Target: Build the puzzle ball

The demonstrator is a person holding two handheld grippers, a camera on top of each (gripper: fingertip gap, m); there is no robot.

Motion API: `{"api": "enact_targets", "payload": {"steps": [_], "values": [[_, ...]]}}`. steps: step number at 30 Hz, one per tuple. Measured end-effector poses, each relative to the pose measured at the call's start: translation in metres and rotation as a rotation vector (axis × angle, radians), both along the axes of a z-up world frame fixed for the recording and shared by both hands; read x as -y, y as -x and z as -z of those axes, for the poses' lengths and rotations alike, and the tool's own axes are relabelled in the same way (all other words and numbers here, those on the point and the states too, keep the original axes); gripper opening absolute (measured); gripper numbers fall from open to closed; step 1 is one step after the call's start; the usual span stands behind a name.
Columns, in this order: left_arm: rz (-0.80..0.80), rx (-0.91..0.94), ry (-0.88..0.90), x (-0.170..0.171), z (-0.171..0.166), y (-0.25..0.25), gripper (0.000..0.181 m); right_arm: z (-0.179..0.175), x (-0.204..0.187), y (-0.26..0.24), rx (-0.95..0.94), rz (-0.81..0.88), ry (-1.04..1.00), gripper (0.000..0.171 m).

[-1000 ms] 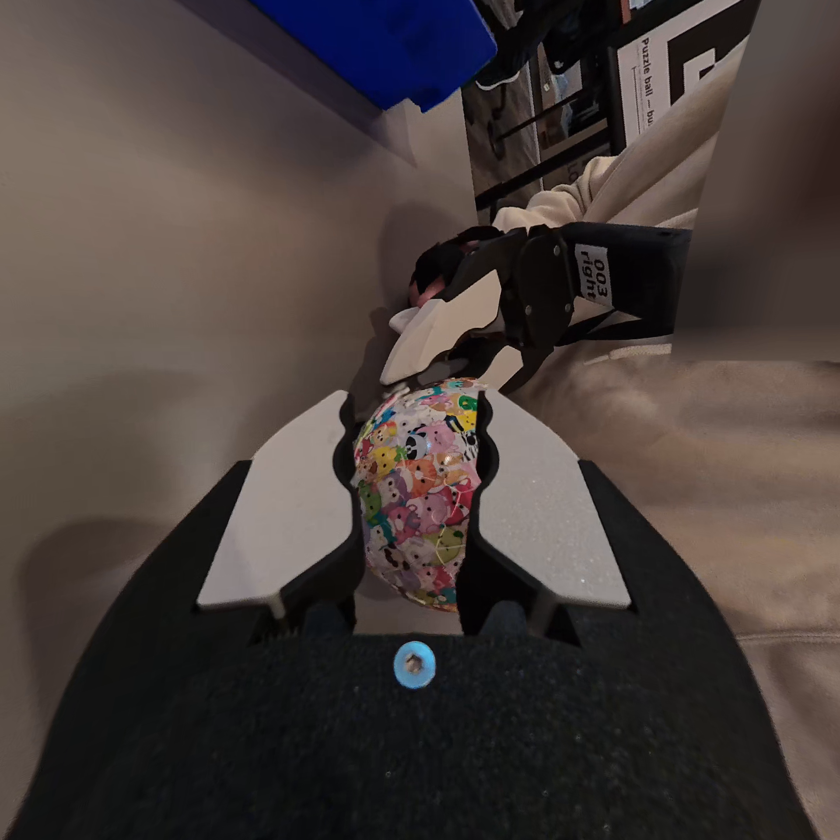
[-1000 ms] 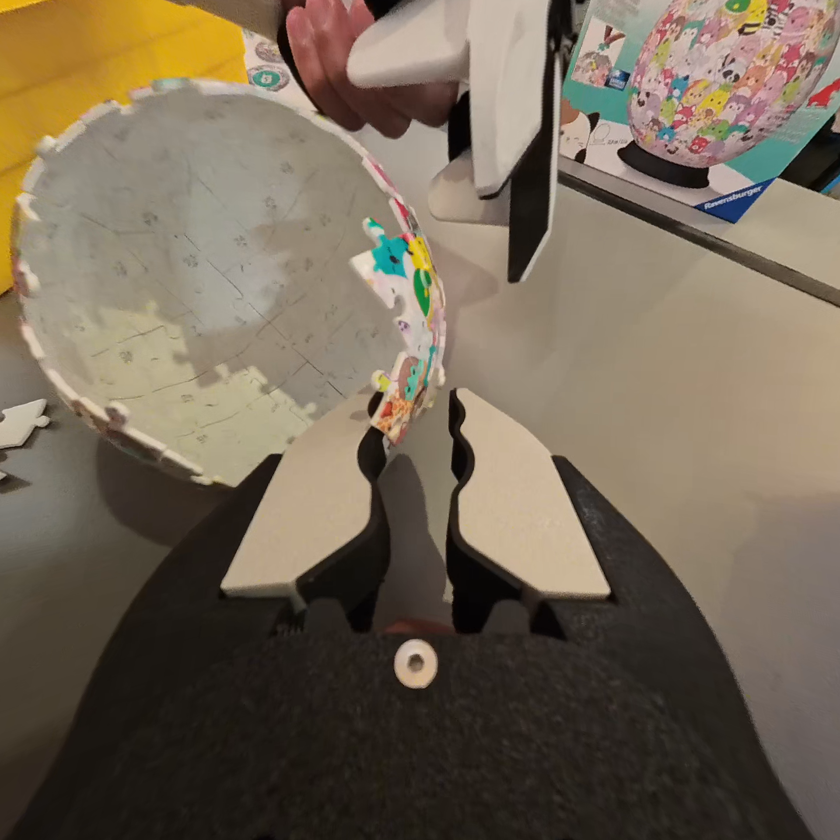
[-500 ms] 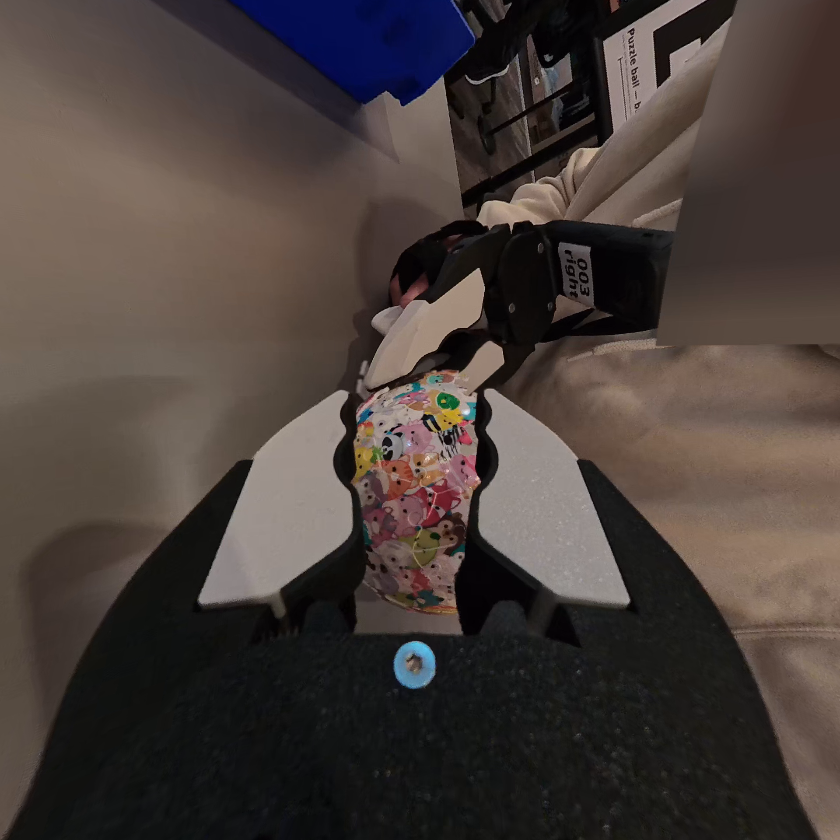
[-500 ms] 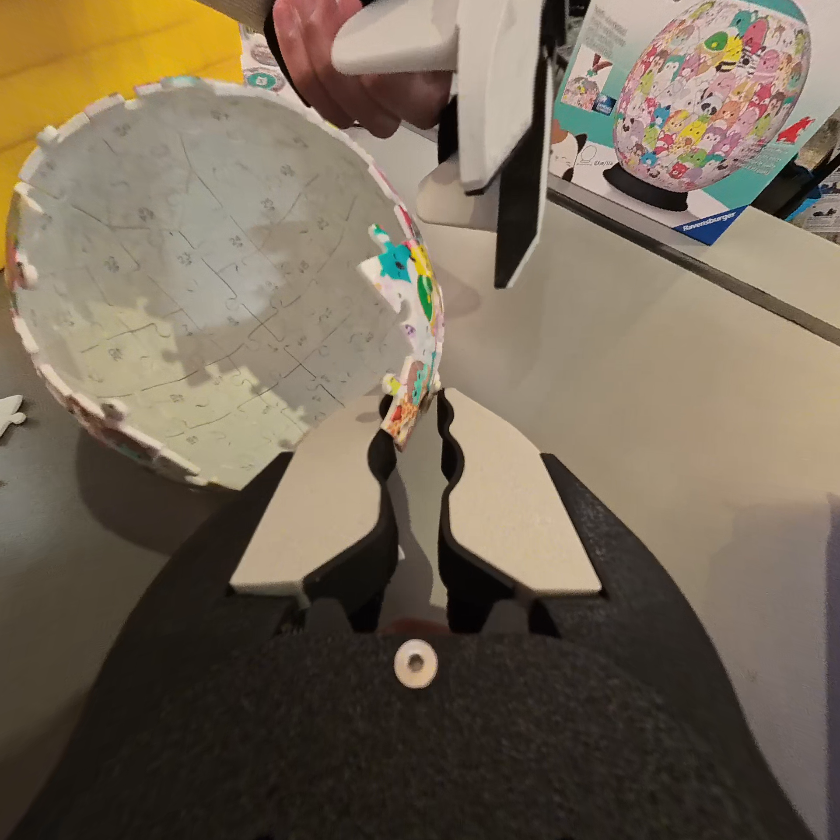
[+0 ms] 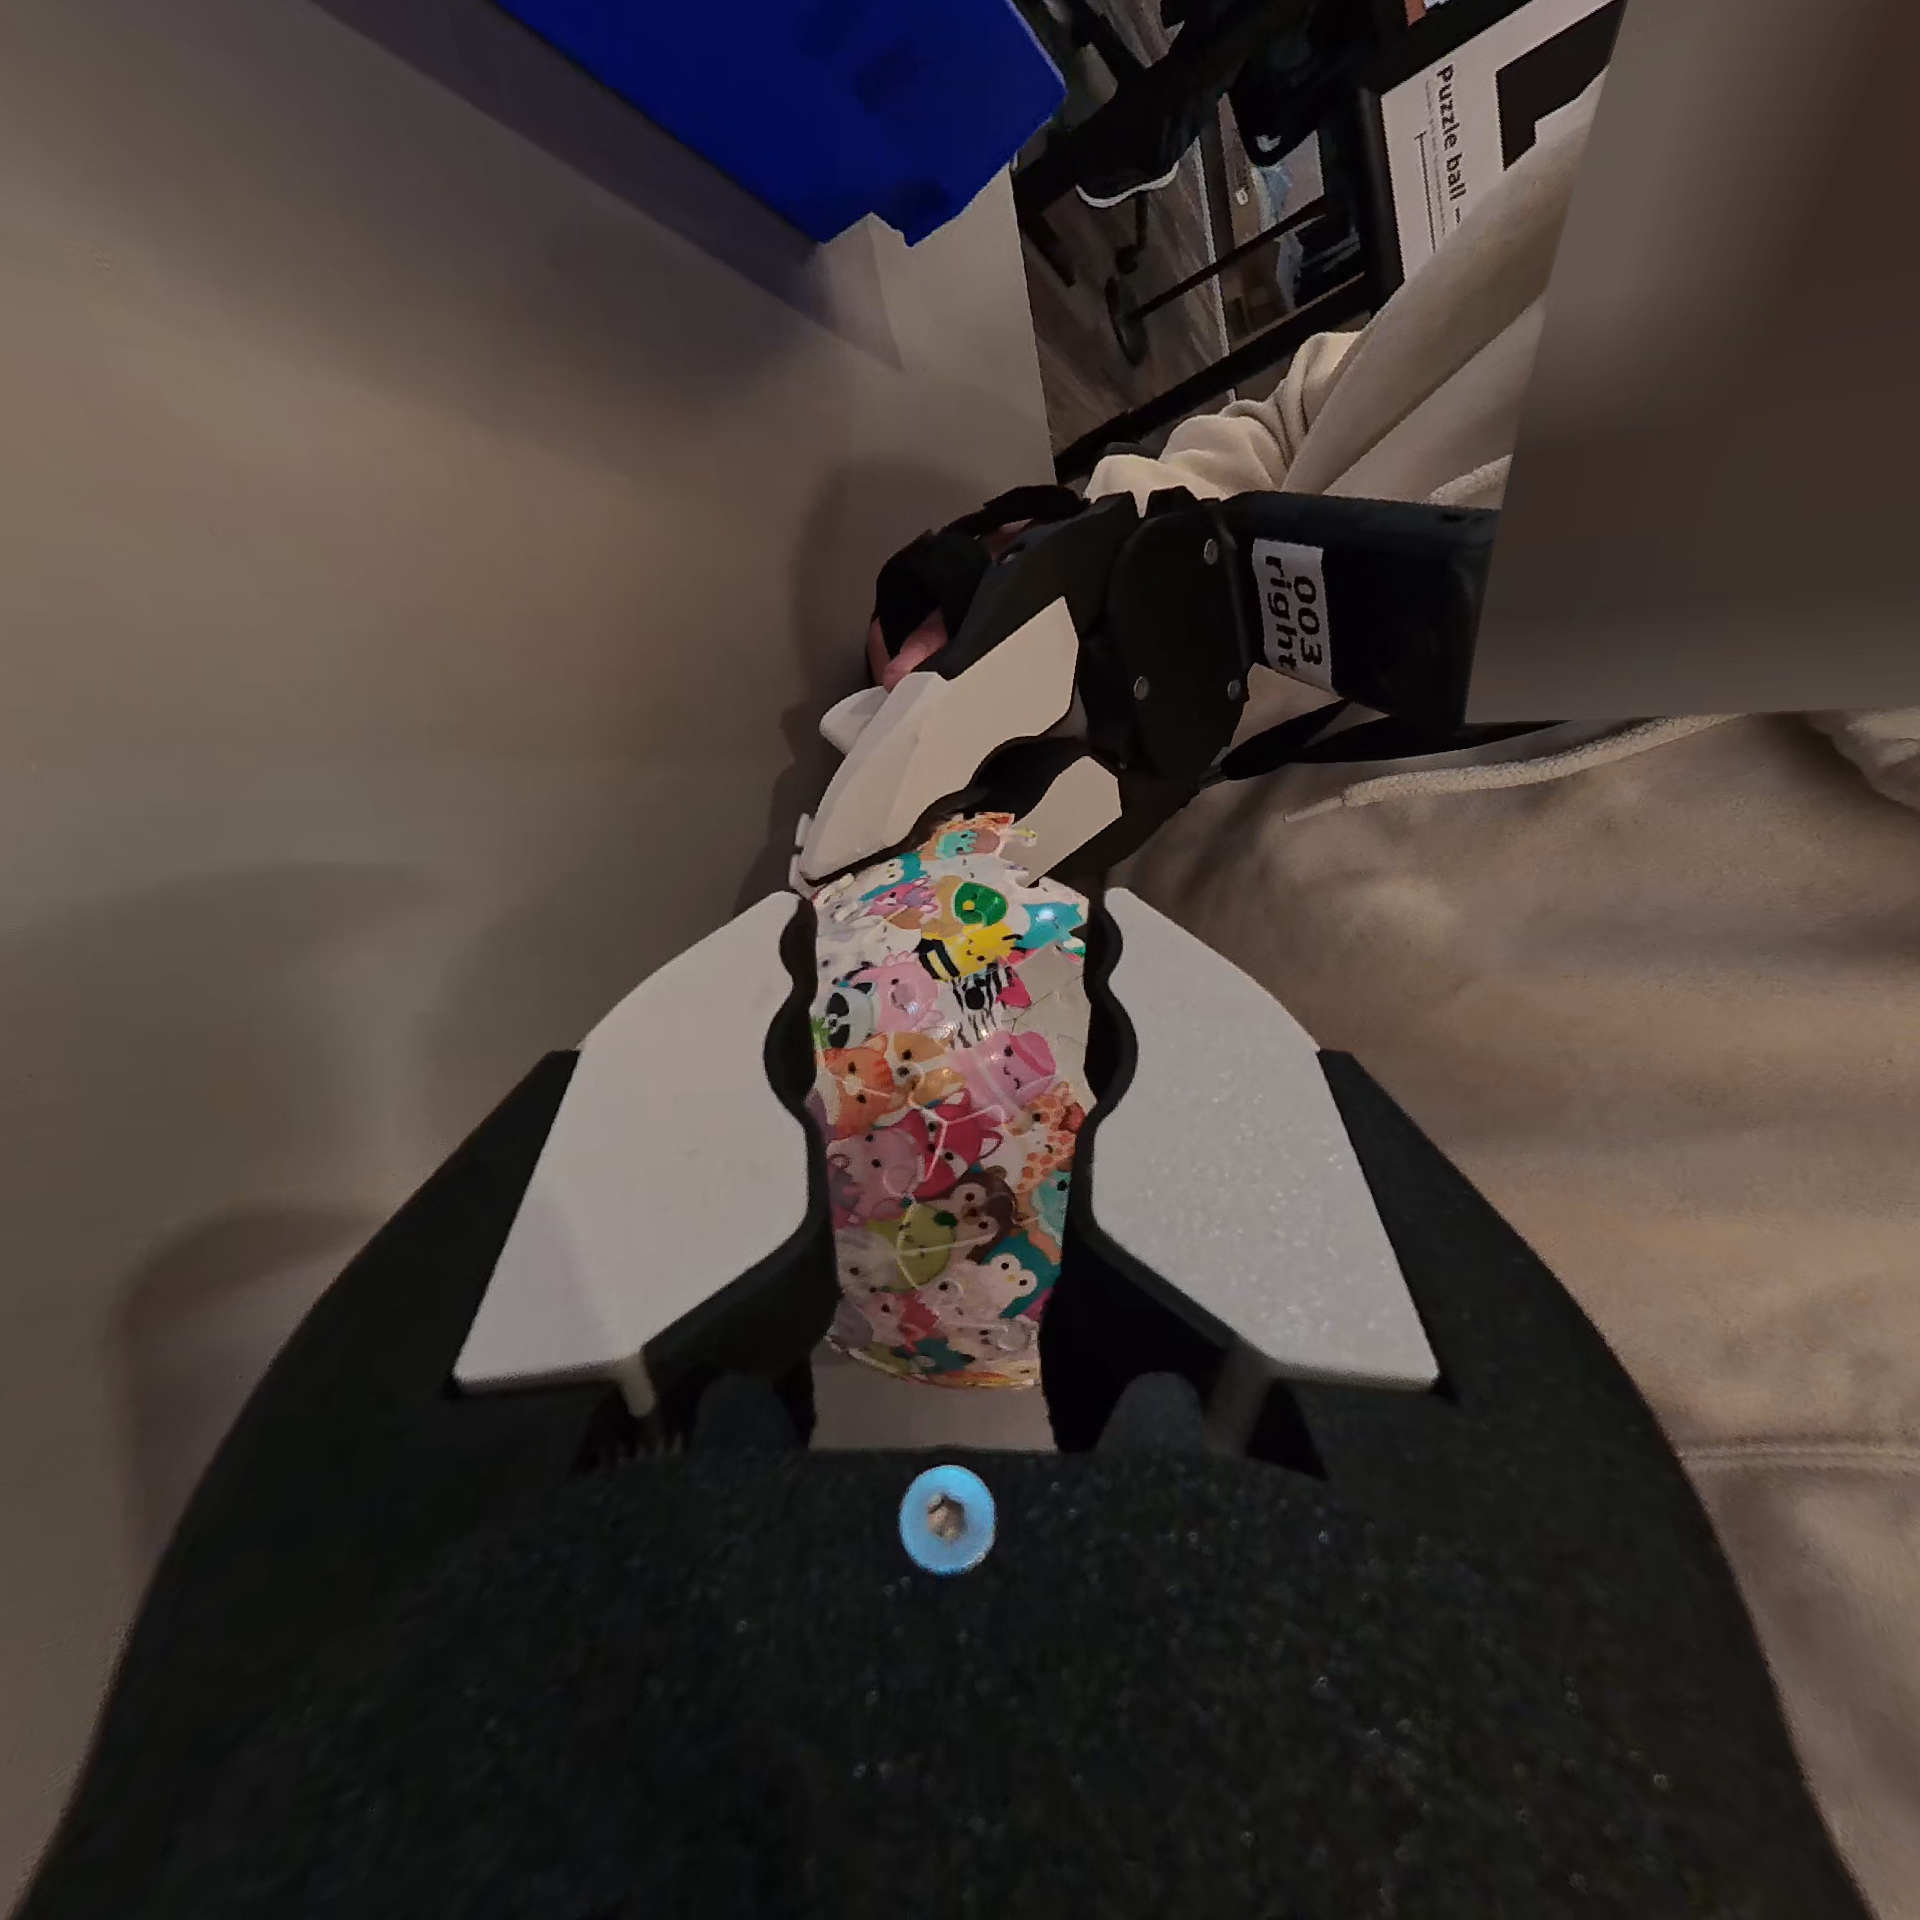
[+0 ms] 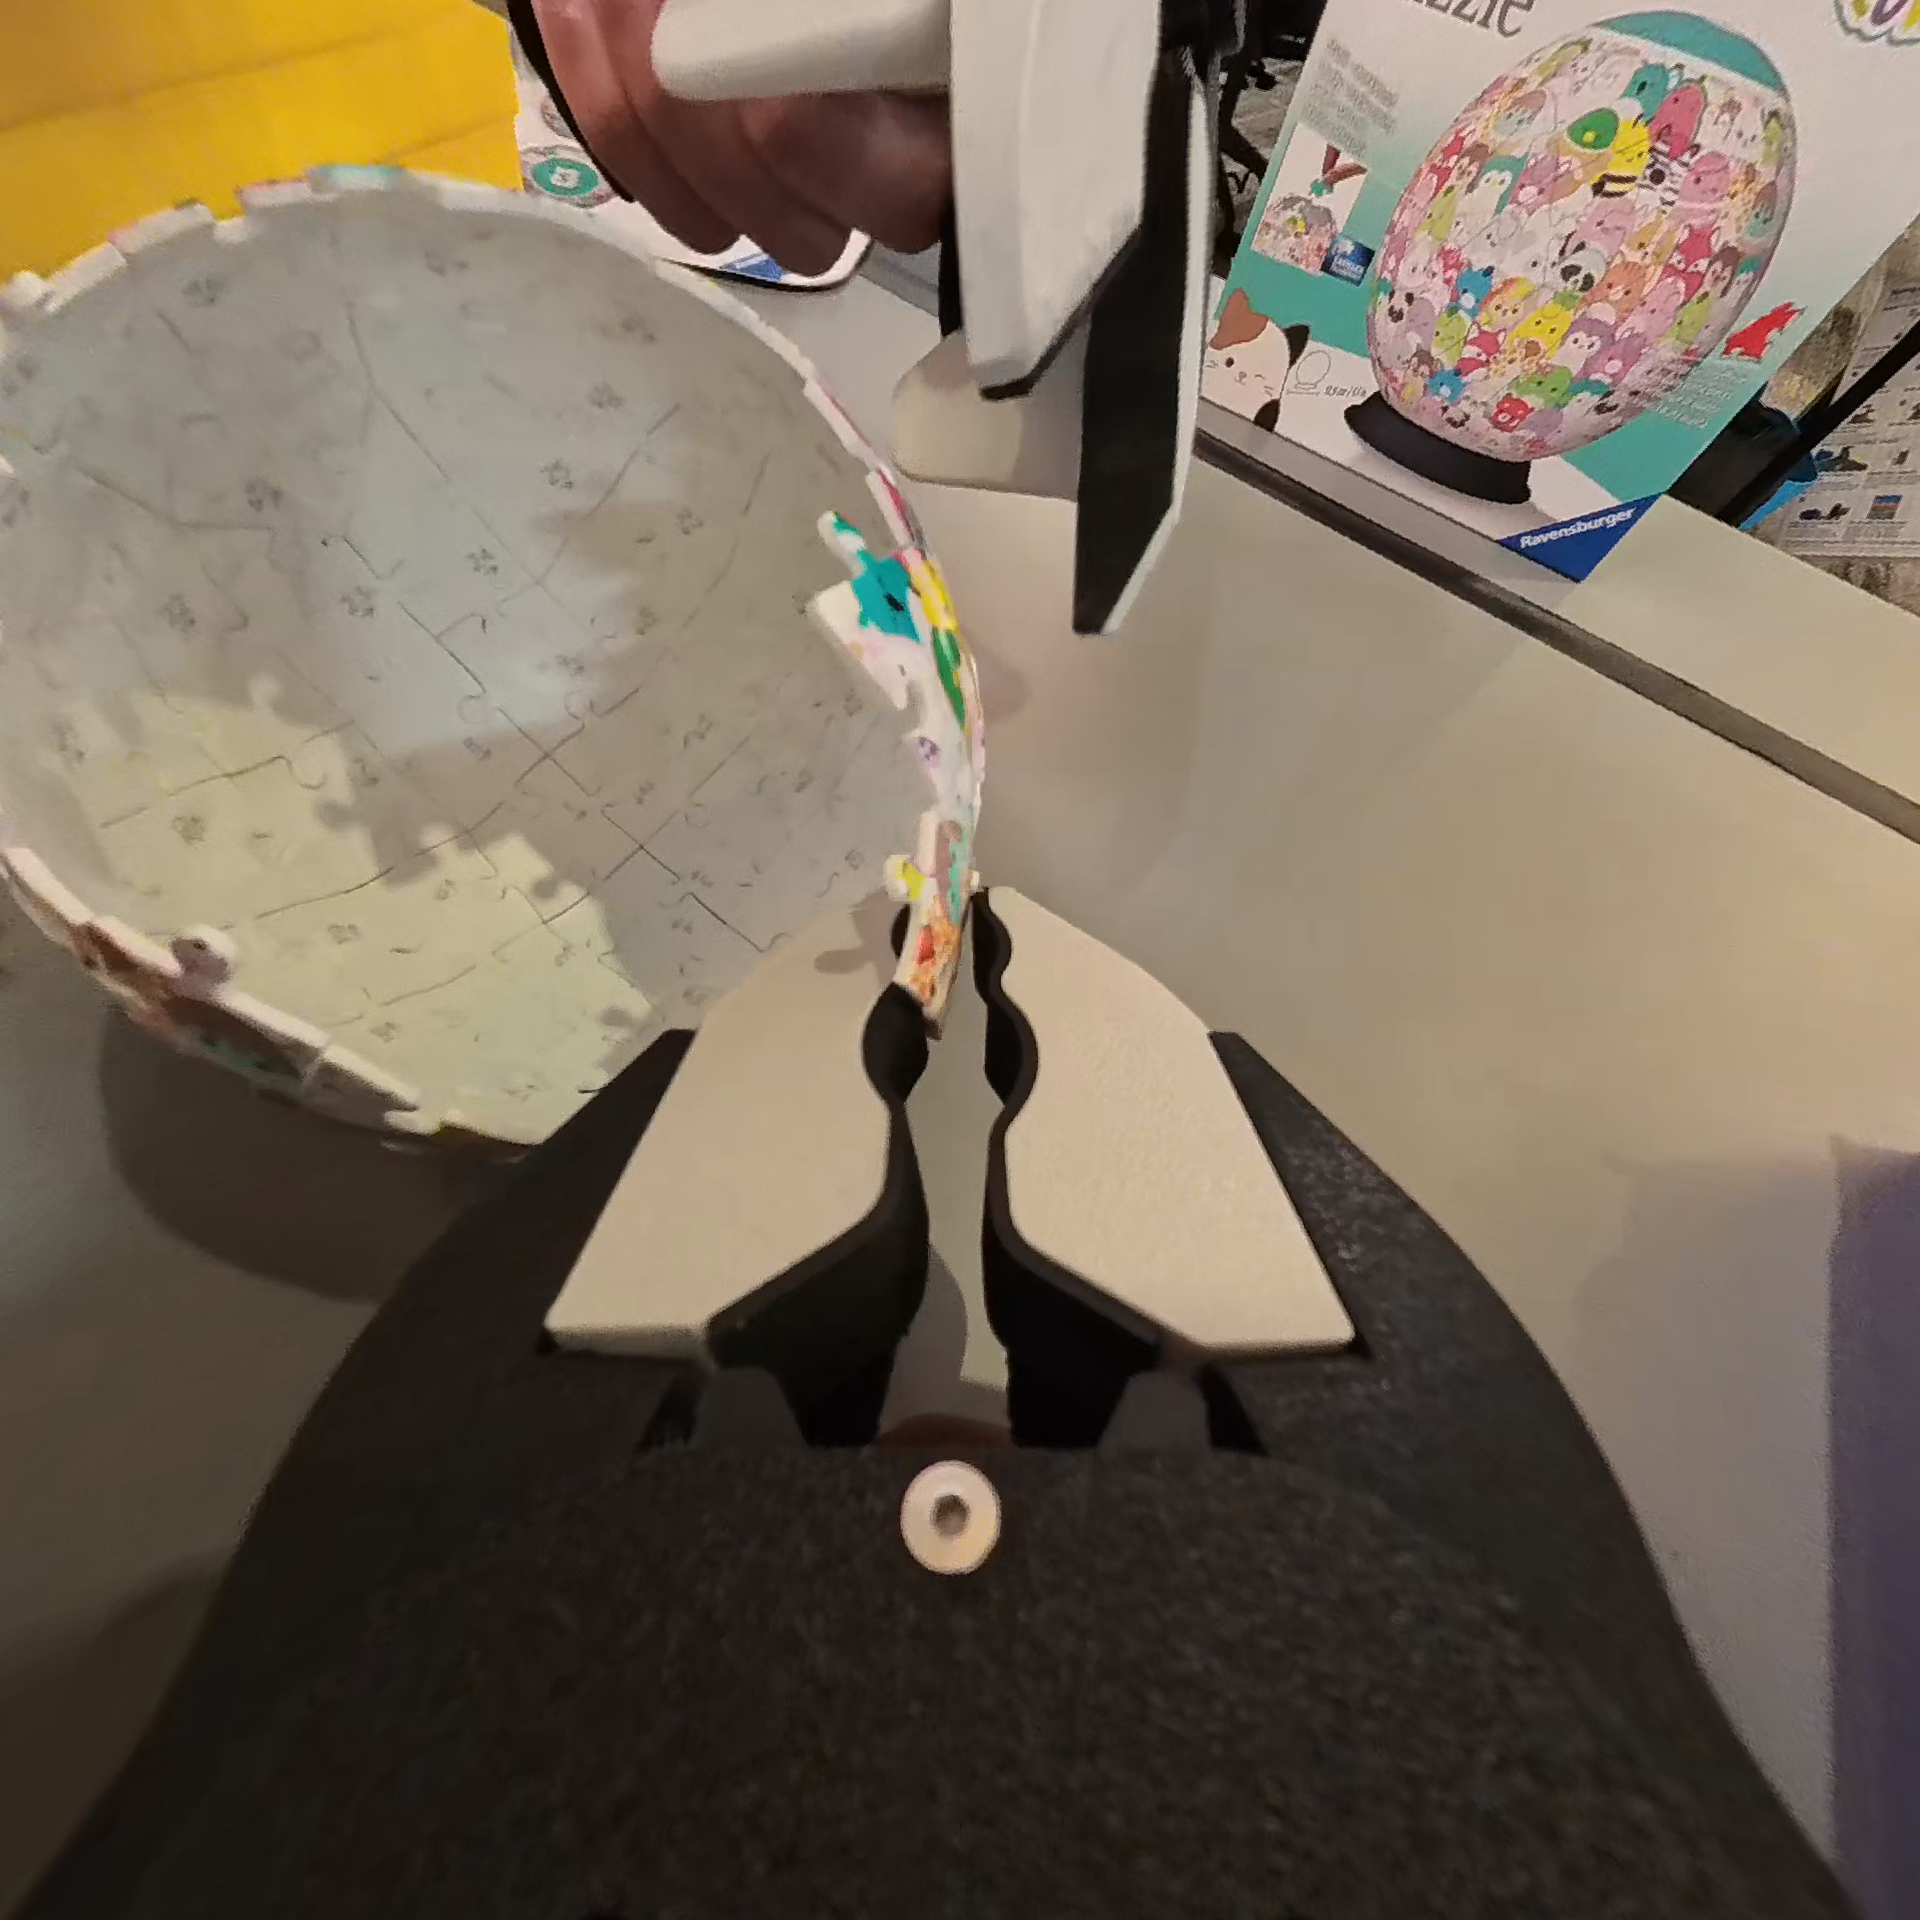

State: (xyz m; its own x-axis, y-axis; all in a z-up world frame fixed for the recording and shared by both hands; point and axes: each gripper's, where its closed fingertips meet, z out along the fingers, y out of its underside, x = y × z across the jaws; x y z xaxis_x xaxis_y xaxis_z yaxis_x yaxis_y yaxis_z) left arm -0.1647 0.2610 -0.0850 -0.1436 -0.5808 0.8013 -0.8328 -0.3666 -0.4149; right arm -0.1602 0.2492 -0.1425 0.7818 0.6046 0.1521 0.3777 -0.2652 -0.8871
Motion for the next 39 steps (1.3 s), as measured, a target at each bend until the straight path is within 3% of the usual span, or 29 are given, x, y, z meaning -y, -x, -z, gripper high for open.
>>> {"api": "enact_targets", "payload": {"steps": [13, 17, 29, 34, 39], "values": [[-0.01, 0.015, 0.008, 0.001, -0.005, 0.002, 0.048, -0.001, -0.002, 0.0, 0.011, 0.002, -0.016, 0.006], [-0.026, 0.02, 0.002, 0.001, -0.008, 0.004, 0.049, -0.001, -0.002, 0.0, 0.018, 0.006, -0.018, 0.022], [-0.072, 0.044, -0.029, 0.003, -0.016, 0.013, 0.048, -0.005, -0.003, -0.002, 0.051, 0.009, -0.065, 0.016], [-0.174, 0.084, -0.05, 0.003, -0.034, 0.022, 0.049, -0.012, 0.009, -0.019, 0.051, -0.01, -0.064, 0.022], [-0.371, 0.161, -0.254, 0.013, -0.072, 0.038, 0.049, -0.04, 0.019, -0.053, -0.161, -0.003, -0.034, 0.025]]}}
